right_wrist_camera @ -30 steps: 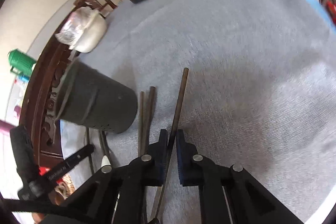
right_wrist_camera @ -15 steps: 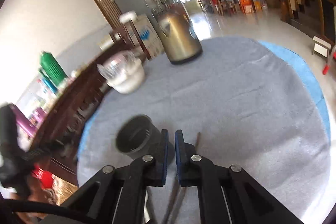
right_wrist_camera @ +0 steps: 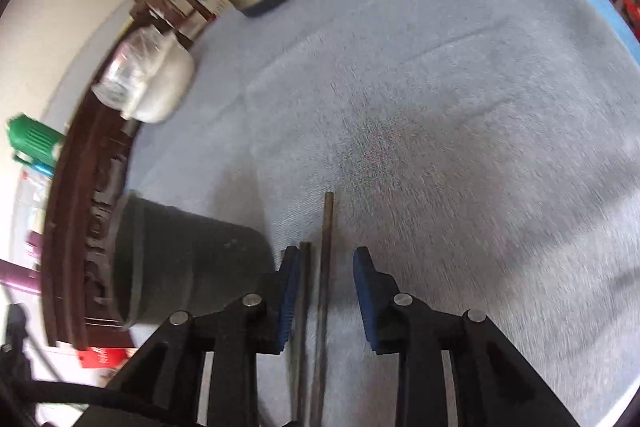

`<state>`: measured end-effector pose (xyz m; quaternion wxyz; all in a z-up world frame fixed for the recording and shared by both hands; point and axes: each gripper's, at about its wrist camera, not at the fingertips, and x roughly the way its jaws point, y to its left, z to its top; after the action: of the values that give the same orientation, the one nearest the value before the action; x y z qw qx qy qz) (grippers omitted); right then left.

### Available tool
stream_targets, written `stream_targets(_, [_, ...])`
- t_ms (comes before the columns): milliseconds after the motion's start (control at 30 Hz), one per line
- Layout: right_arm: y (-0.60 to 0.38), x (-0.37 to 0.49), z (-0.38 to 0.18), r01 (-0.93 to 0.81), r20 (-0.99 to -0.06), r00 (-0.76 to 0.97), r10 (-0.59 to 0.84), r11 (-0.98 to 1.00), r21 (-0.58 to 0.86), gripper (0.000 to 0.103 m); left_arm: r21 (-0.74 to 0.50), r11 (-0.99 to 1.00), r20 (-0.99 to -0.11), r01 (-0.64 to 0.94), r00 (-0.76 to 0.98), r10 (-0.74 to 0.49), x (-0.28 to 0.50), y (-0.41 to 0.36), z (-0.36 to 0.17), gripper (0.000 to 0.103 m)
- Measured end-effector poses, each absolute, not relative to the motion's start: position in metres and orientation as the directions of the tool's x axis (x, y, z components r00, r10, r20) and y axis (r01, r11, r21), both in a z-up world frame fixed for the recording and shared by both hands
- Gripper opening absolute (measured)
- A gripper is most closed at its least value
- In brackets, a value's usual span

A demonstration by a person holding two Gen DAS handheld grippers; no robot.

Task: Organize utensils
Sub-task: 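Lift the chopstick with the right tool toward the grey cup, then lower the chopstick into the grey cup and open the right tool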

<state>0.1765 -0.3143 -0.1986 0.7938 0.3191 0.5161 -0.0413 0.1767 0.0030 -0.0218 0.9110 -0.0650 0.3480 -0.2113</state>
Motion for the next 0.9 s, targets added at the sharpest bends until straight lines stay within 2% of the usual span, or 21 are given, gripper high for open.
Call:
stream_targets(133, [-0.307, 0.184, -0.199, 0.397, -0.860, 0.464, 0.212, 0.818, 0.416, 0.029, -0.269, 0.903, -0.614, 0.334, 0.664, -0.428, 0.179, 0.006, -0.025, 0.005])
stream_targets(200, [-0.303, 0.185, -0.200, 0.391, -0.873, 0.452, 0.182, 0.840, 0.377, 0.013, -0.274, 0.904, -0.611, 0.329, 0.666, -0.428, 0.180, 0.008, -0.026, 0.005])
stream_targets(267, [-0.305, 0.183, -0.198, 0.396, -0.866, 0.467, 0.180, 0.833, 0.387, 0.007, -0.288, 0.900, -0.602, 0.326, 0.669, -0.435, 0.180, 0.011, -0.026, 0.005])
stream_targets(433, [-0.316, 0.160, -0.182, 0.408, -0.835, 0.533, 0.139, 0.822, 0.398, 0.007, -0.305, 0.898, -0.582, 0.317, 0.685, -0.439, 0.176, 0.016, -0.027, 0.005])
stream_targets(633, [-0.328, 0.124, -0.140, 0.374, -0.740, 0.661, 0.122, 0.801, 0.467, 0.006, -0.333, 0.889, -0.544, 0.315, 0.706, -0.453, 0.170, 0.020, -0.021, 0.005])
stream_targets(767, [-0.331, 0.099, -0.092, 0.338, -0.654, 0.753, 0.070, 0.812, 0.476, 0.006, -0.357, 0.870, -0.509, 0.339, 0.711, -0.486, 0.171, 0.017, -0.007, 0.005])
stream_targets(900, [-0.326, 0.075, -0.039, 0.305, -0.532, 0.846, -0.018, 0.836, 0.456, 0.006, -0.378, 0.847, -0.411, 0.373, 0.752, -0.515, 0.171, 0.012, 0.017, 0.005])
